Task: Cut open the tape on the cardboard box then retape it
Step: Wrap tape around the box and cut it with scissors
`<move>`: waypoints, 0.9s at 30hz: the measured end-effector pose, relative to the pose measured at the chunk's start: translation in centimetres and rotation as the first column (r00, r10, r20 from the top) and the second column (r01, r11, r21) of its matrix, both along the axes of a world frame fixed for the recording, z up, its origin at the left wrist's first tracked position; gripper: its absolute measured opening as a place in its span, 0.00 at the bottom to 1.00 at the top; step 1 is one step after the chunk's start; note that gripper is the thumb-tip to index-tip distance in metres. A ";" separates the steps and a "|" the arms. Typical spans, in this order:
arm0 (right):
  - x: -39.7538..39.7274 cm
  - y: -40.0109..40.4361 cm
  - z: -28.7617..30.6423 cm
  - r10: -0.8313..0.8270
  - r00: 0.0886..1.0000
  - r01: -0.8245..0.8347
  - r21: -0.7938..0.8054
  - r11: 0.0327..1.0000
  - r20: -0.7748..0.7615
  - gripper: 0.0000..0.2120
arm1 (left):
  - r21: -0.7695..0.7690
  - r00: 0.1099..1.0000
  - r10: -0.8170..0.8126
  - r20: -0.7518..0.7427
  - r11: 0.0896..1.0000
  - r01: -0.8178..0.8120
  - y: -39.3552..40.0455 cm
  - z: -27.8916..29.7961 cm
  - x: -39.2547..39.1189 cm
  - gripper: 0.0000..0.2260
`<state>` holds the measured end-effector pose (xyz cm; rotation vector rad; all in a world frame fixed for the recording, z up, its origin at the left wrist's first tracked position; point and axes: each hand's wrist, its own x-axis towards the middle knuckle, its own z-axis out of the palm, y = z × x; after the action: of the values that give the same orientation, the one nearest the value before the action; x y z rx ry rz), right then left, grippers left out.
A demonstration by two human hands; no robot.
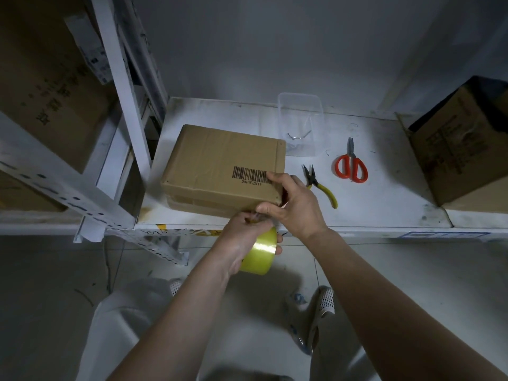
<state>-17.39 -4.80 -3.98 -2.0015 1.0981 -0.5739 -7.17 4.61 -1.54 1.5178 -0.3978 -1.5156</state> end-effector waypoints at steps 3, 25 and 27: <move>-0.1 -0.1 -0.2 0.017 1.000 -0.016 -0.031 0.999 0.015 0.34 | 0.012 1.000 -0.002 0.008 1.000 0.002 -0.2 -0.1 0.0 0.04; -4.7 -7.3 -1.3 -0.455 0.853 0.465 -0.023 0.885 -0.254 0.16 | 0.015 0.989 0.078 -0.123 0.997 -0.077 -1.2 0.3 -1.2 0.15; -5.1 -8.9 -2.2 -0.486 0.789 0.490 -0.094 0.867 -0.376 0.19 | 0.006 0.988 0.074 -0.137 0.997 -0.074 -1.5 0.3 -1.3 0.18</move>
<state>-22.46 -13.66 -6.20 -1.8614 1.8964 -0.4281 -8.51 3.15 -1.20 1.4041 -0.2571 -1.5512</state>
